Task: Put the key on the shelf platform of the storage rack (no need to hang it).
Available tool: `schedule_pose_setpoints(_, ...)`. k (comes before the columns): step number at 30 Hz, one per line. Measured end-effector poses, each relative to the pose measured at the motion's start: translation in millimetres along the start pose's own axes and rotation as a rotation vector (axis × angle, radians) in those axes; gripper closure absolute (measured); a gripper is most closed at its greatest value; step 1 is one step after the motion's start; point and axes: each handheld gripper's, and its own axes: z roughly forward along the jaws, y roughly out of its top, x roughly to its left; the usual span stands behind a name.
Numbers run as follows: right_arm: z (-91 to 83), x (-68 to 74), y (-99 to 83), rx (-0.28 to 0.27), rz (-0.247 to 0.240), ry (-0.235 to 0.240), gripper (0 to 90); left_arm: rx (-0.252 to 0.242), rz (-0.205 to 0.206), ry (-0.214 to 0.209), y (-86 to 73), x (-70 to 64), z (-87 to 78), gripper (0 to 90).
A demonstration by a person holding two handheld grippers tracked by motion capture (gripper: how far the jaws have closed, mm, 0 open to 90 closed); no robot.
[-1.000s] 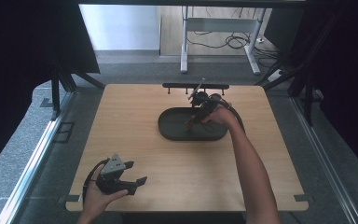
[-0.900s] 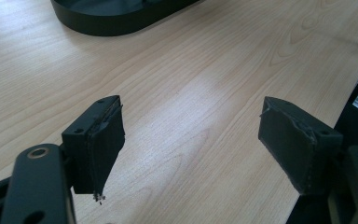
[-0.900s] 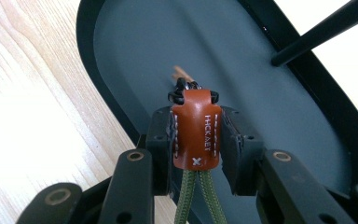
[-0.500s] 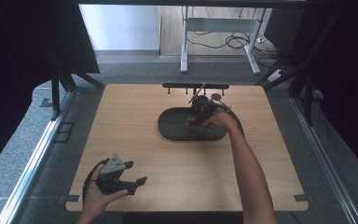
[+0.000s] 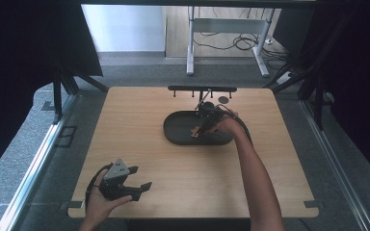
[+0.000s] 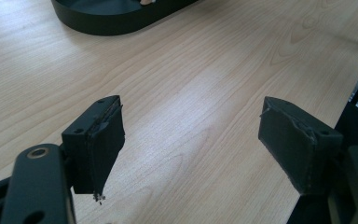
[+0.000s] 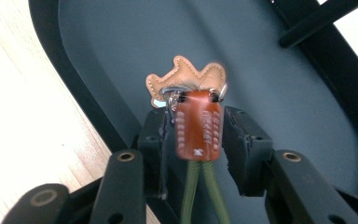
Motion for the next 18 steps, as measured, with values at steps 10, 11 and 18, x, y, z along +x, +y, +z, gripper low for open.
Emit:
schedule_pose_setpoints(10,-15.9,7.1,-3.1,-0.029,0.001,-0.008,53.7,0.001,0.003,-0.001,0.5,-1.4,0.5,22.6)
schedule_pose_setpoints(11,-17.3,8.0,-3.5,-0.025,0.0,-0.007,53.0,0.001,0.003,-0.001,0.5,-1.4,0.5,22.6)
schedule_pose_setpoints(18,-35.1,17.5,-12.0,-0.084,0.011,0.007,51.1,0.006,0.006,-0.001,0.8,-2.6,2.0,22.6)
